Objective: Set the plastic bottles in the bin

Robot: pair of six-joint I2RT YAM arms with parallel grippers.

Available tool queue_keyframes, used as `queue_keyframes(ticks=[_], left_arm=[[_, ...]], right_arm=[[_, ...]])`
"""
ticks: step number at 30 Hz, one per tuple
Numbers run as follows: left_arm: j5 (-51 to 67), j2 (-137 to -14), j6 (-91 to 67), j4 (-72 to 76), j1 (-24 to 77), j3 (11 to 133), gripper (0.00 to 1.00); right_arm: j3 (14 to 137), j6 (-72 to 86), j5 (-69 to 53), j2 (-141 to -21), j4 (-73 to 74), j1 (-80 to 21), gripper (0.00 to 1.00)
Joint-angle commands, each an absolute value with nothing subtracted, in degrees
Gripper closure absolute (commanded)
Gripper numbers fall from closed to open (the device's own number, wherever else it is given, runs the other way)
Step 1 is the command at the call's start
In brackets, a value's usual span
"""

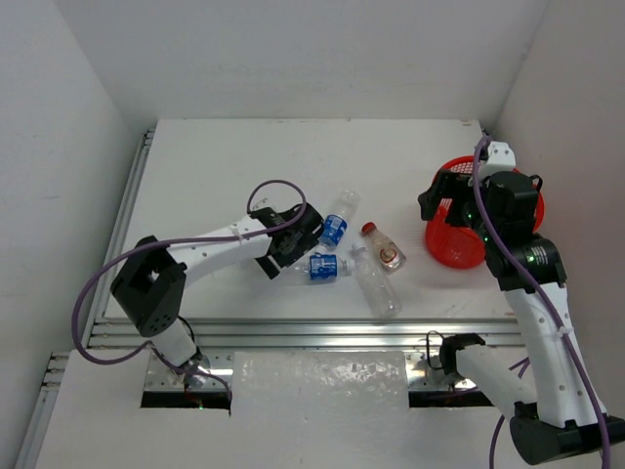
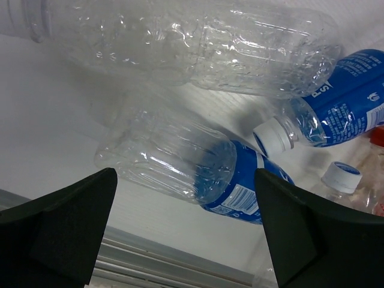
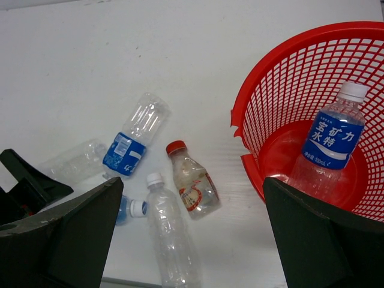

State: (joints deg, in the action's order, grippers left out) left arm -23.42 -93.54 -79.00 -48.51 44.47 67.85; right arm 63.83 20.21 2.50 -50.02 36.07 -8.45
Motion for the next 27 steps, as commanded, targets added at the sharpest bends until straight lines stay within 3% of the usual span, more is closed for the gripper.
queue_keyframes(ticks=[1, 7, 16, 17, 18, 19, 21, 22, 24, 27], left_arm=[[-23.12, -94.74, -81.13, -47.47, 45.00, 68.20, 0.05], [-21.09, -98.52, -81.30, -45.00, 45.44, 67.50, 0.07], [-23.73, -96.24, -90.61, -46.41, 52.72, 60.22, 0.17], [-24.08, -95.72, -91.31, -46.23, 53.34, 59.07, 0.31], [-24.08, -95.45, -91.75, -46.23, 53.61, 59.06, 0.31], [-24.34, -95.28, -92.19, -45.97, 53.79, 58.02, 0.41], [-24.43, -94.92, -92.20, -45.27, 54.05, 57.05, 0.50], [-24.26, -94.83, -92.20, -45.00, 54.14, 56.61, 0.63], [-24.52, -94.40, -92.11, -45.26, 55.01, 56.51, 0.73], [-27.23, -91.77, -92.02, -46.92, 57.64, 58.26, 0.87]], right_arm=[[64.51, 19.42, 0.71, -50.01, 33.84, -8.88, 0.01], [64.51, 19.34, 0.26, -50.71, 33.58, -9.32, 0.01], [64.42, 19.16, 0.26, -49.57, 33.22, -9.76, 0.01], [64.51, 19.33, 0.26, -49.31, 33.14, -9.84, 0.01], [64.51, 19.51, 0.26, -49.31, 33.13, -9.84, 0.01], [64.51, 19.51, 0.26, -49.13, 33.22, -9.84, 0.01], [64.42, 19.86, -0.95, -48.78, 33.14, -9.84, 0.01], [64.25, 19.86, -1.92, -48.61, 33.05, -9.76, 0.01], [63.90, 19.51, -4.99, -48.52, 32.96, -10.02, 0.01], [62.24, 19.25, -19.72, -48.95, 29.99, -10.72, 0.01]])
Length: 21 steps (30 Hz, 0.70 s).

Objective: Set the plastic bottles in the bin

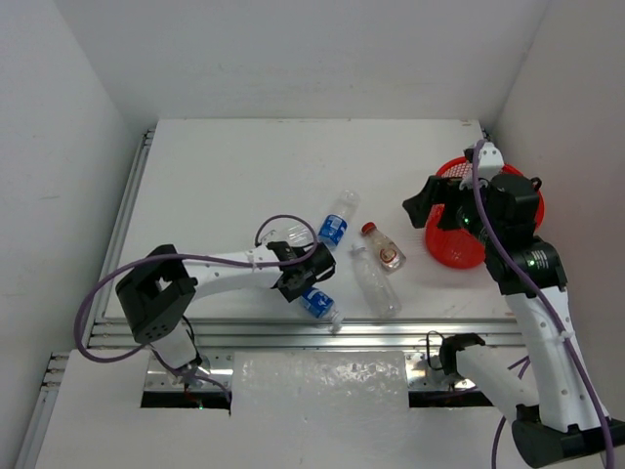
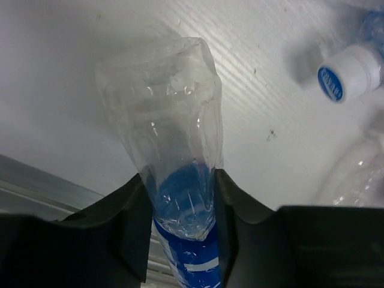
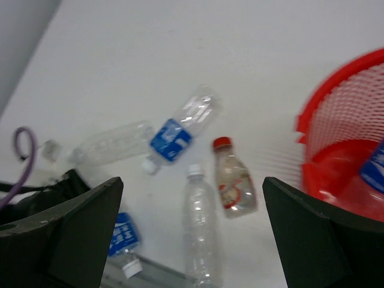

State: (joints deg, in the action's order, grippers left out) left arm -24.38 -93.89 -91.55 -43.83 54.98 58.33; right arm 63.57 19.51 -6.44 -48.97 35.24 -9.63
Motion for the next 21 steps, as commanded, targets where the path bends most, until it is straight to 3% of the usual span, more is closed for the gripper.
queue_keyframes(ticks=[1, 3, 6, 8, 9, 12, 21], left_arm=[[-28.20, -90.54, -91.67, -47.19, 58.53, 58.79, 0.90], [-32.75, -84.23, -90.97, -48.51, 61.41, 60.46, 0.97], [-37.95, -78.24, -86.96, -48.79, 64.32, 61.52, 1.00], [-41.92, -70.72, -79.50, -40.38, 65.04, 60.21, 1.00], [-41.84, -68.23, -66.75, -33.90, 65.04, 56.72, 1.00], [-36.68, -59.17, -51.21, -6.85, 65.04, 49.95, 1.00], [-20.66, -49.13, -35.69, 19.94, 65.04, 42.19, 1.00]], right_arm=[[61.70, 19.86, -24.65, -49.13, 28.93, -11.07, 0.01], [60.65, 23.53, -42.89, -50.44, 25.77, -12.12, 0.01], [57.67, 27.23, -51.39, -51.68, 21.90, -15.02, 0.01], [53.55, 30.75, -52.47, -51.42, 16.45, -18.70, 0.01], [52.22, 31.63, -53.34, -51.50, 14.52, -19.85, 0.01], [46.51, 35.93, -56.24, -50.98, 2.25, -22.50, 0.01], [40.87, 46.66, -57.40, -53.95, -16.07, -30.31, 0.01]])
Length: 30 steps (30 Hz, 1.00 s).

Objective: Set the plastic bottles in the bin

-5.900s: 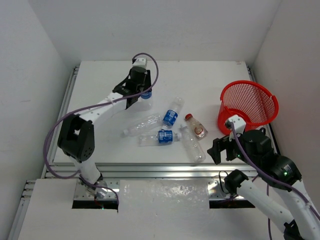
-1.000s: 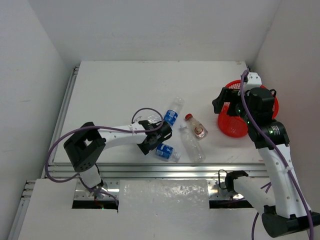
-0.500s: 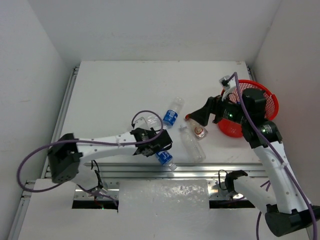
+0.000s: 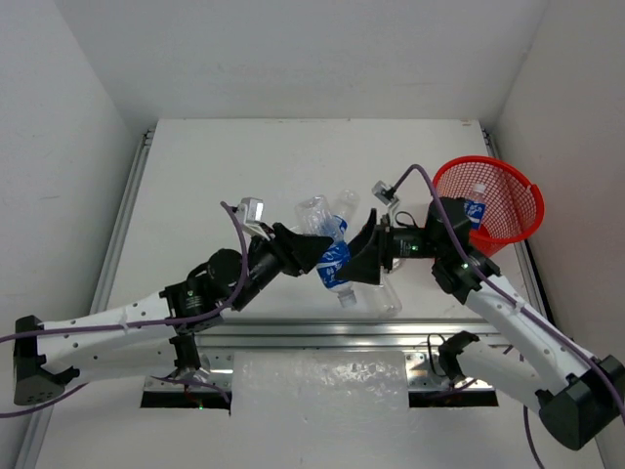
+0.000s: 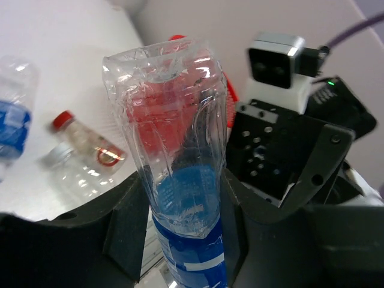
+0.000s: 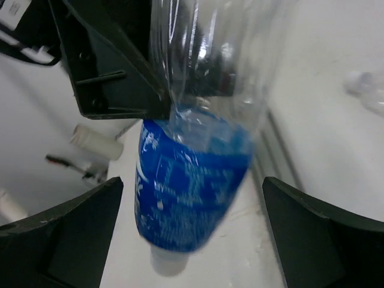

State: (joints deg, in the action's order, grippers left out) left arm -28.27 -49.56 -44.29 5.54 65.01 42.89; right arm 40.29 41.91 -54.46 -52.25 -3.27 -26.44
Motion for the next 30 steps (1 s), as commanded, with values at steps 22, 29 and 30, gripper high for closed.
queue_keyframes(ticks=[22, 29, 30], left_arm=[[-53.35, -51.33, -53.18, -52.29, 64.95, 74.45, 0.00], [-49.67, -52.55, -49.40, -51.77, 64.95, 73.56, 0.00], [-49.31, -53.17, -48.87, -51.85, 64.95, 73.65, 0.00]], right_arm=[[64.50, 19.78, 30.12, -47.37, 35.06, -27.44, 1.00], [70.30, 17.83, 32.01, -58.17, 33.58, -1.38, 1.00], [70.40, 18.28, 28.51, -60.62, 33.23, 1.55, 1.00]])
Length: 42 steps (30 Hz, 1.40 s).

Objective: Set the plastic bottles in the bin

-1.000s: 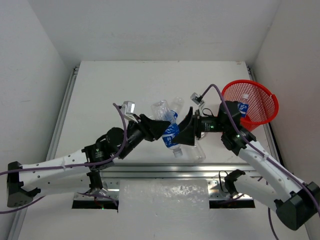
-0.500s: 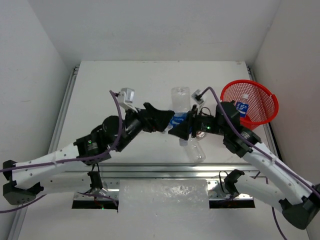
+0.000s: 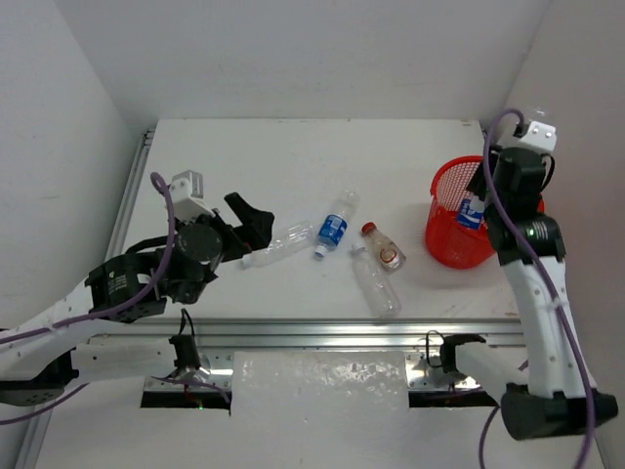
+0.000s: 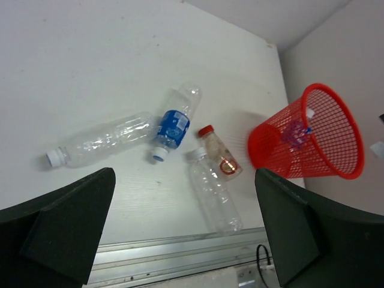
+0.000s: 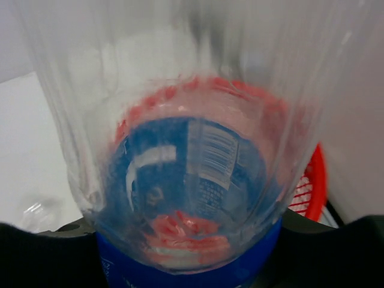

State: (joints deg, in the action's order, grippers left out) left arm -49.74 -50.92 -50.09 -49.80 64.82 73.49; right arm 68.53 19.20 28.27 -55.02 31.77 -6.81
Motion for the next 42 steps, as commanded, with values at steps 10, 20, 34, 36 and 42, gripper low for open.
queue_keyframes(ticks=[10, 20, 34, 36, 42], left_arm=[[-39.94, -62.91, -41.76, -49.66, 53.38, 73.92, 0.00], [-36.04, -73.47, -25.20, -45.72, 46.06, 79.54, 0.00], [-7.05, -93.15, 11.32, -43.95, 33.59, 80.77, 0.00], [-2.48, -96.58, 12.13, -44.12, 31.48, 81.21, 0.00], [4.56, -102.47, 12.83, -44.47, 28.92, 81.91, 0.00]], right_arm=[[70.22, 20.03, 24.52, -69.87, 29.78, 5.01, 0.01], [74.61, 20.21, 20.31, -63.81, 35.50, 5.01, 0.01], [68.39, 23.47, -19.25, -50.63, 36.74, 3.52, 0.01], [67.51, 23.12, -19.25, -48.43, 36.39, 2.90, 0.01], [67.94, 21.80, -17.58, -47.46, 36.39, -0.26, 0.01]])
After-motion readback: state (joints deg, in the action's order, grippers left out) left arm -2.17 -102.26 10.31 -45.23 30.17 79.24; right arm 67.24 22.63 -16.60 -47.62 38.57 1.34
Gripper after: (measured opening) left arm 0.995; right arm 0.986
